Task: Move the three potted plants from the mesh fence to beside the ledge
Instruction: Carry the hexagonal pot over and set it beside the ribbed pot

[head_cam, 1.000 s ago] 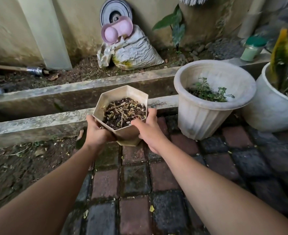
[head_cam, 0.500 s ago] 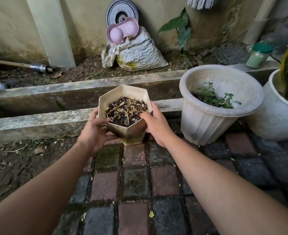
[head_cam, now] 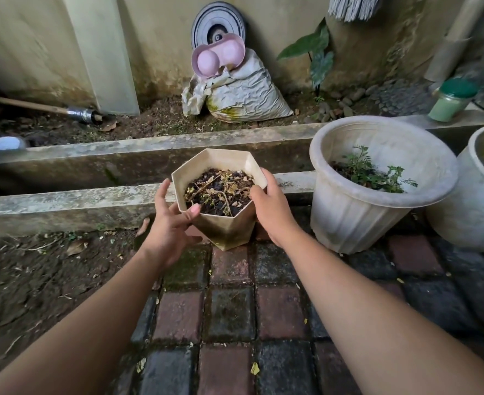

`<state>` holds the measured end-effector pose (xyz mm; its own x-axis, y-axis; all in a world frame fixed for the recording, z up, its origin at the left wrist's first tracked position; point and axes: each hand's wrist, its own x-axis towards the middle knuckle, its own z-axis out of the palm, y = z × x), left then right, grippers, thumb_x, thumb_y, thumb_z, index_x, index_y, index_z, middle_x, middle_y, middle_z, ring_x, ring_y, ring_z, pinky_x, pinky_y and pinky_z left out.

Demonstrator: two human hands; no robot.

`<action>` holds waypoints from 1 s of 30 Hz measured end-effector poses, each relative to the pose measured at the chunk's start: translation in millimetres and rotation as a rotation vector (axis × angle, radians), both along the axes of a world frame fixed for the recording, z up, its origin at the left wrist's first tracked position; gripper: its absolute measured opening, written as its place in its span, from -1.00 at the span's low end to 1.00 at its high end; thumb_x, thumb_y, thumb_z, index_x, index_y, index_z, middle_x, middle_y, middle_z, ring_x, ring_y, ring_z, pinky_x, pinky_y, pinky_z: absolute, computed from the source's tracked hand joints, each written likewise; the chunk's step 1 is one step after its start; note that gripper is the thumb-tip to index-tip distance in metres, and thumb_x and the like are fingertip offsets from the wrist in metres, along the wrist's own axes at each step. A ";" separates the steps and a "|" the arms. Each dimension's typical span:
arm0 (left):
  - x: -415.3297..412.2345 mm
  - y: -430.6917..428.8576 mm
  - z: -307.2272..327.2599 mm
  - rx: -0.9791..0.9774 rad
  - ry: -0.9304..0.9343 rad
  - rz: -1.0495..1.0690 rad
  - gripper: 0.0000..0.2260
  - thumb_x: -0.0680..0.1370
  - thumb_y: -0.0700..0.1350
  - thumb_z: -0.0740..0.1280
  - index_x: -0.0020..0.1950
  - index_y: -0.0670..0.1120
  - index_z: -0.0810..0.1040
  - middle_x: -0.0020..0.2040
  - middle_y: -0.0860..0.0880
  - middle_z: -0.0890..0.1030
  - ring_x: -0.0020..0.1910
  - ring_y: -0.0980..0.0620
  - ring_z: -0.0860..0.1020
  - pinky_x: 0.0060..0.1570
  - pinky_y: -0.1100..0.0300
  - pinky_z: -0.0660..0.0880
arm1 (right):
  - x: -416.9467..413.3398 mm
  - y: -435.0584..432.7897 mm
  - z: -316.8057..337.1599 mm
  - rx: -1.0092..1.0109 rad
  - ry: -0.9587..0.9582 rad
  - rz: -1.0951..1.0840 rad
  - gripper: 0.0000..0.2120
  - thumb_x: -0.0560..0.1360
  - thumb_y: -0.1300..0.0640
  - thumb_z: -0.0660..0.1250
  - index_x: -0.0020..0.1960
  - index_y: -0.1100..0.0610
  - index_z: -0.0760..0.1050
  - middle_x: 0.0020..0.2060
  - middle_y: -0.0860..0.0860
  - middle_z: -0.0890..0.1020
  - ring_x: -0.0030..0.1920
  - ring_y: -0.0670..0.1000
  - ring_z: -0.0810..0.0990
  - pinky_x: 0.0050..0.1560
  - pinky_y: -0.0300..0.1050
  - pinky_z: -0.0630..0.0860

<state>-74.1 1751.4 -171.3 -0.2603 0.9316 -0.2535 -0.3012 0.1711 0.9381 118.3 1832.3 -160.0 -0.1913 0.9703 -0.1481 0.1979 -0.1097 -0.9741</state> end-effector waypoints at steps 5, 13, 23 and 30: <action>-19.7 17.5 29.1 0.066 0.290 -0.182 0.08 0.32 -0.38 0.40 0.68 0.29 0.05 0.54 0.02 0.37 0.46 -0.12 0.43 0.09 0.13 0.64 | -20.3 -44.1 -12.0 0.082 0.030 -0.185 -0.32 0.60 0.11 0.33 0.64 -0.04 0.13 0.45 0.13 0.49 0.35 0.17 0.52 0.36 0.14 0.49; -18.1 22.1 26.4 0.028 0.320 -0.194 0.05 0.30 -0.34 0.40 0.69 0.12 0.00 0.34 0.09 0.44 0.41 -0.19 0.45 -0.01 0.03 0.58 | -9.4 -31.7 -12.8 0.118 -0.005 -0.112 -0.34 0.49 -0.06 0.23 0.58 -0.08 0.22 0.28 0.05 0.60 0.18 0.12 0.59 0.11 -0.03 0.49; -0.4 14.0 28.7 -0.071 0.328 -0.222 0.15 0.34 -0.22 0.51 0.69 0.18 -0.19 0.26 0.25 0.33 0.44 -0.22 0.40 0.19 -0.09 0.55 | 10.7 -4.9 -3.0 0.099 -0.072 0.072 -0.39 0.51 -0.04 0.19 0.55 -0.11 0.20 0.24 -0.01 0.57 0.06 -0.03 0.56 0.06 -0.01 0.46; 1.4 15.7 31.8 -0.119 0.325 -0.190 0.17 0.32 -0.24 0.49 0.67 0.23 -0.21 0.15 0.29 0.33 0.22 -0.11 0.49 0.11 -0.13 0.53 | -5.4 -26.7 -18.2 0.152 -0.086 -0.072 -0.33 0.70 0.08 0.15 0.70 -0.04 -0.11 0.56 0.15 0.40 0.31 0.19 0.54 0.12 -0.12 0.39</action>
<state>-72.7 1767.1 -139.5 -0.1702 0.9402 -0.2952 0.0561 0.3083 0.9496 112.9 1805.6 -178.2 -0.1139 0.9934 -0.0115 0.2777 0.0207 -0.9604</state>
